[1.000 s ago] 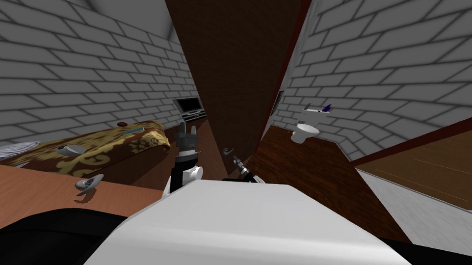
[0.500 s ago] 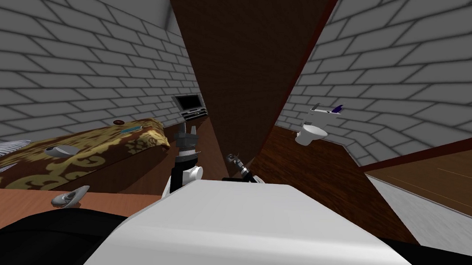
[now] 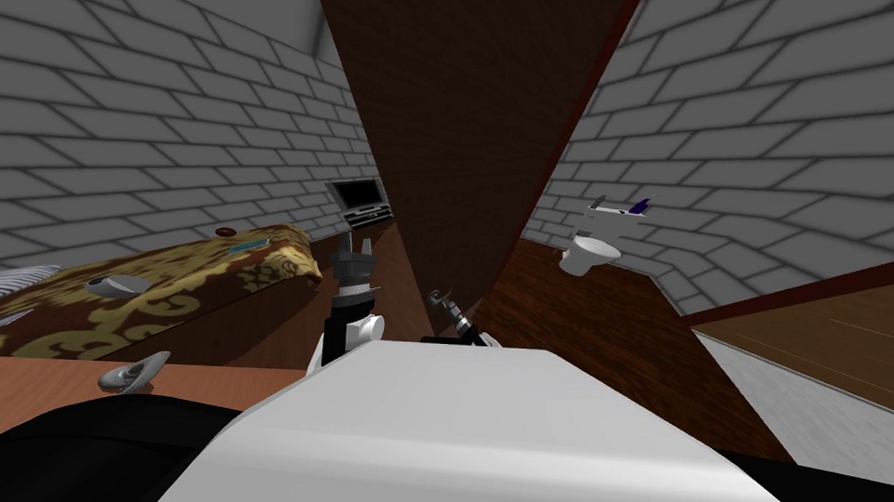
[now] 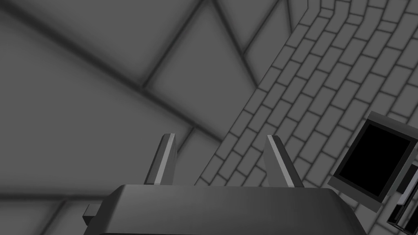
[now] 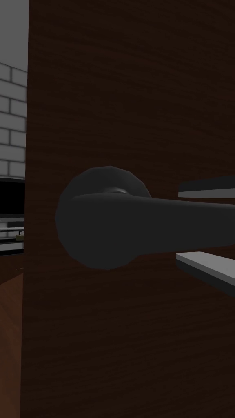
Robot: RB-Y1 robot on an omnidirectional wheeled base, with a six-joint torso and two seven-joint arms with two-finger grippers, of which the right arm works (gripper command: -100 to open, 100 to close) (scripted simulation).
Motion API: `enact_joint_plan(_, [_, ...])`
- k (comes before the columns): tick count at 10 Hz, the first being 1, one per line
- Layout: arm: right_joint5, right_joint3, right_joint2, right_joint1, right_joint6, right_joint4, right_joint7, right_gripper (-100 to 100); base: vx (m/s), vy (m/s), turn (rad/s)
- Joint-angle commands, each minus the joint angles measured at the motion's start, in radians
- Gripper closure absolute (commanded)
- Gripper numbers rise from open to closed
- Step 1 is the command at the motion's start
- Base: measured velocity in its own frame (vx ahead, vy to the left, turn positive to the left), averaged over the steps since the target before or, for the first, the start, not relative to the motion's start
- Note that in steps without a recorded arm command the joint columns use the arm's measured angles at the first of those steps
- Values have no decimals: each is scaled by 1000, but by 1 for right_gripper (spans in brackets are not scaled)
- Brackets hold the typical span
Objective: Push the door open
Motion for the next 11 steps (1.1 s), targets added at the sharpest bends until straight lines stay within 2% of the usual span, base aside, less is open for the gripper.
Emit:
enact_joint_plan(1, [0,0,0,0,-3,-1,0,100,-6,-5,-3])
enact_joint_plan(2, [0,0,0,0,-3,-1,0,100,0,0,0])
enact_joint_plan(3, [-4,-21,-5,-2,1,7,5,100,53,83,-36])
enact_joint_plan(7, [-13,-61,-9,-8,1,18,16,100,93,148,-33])
enact_joint_plan(11, [-24,-115,-9,-15,1,33,31,100,104,152,-39])
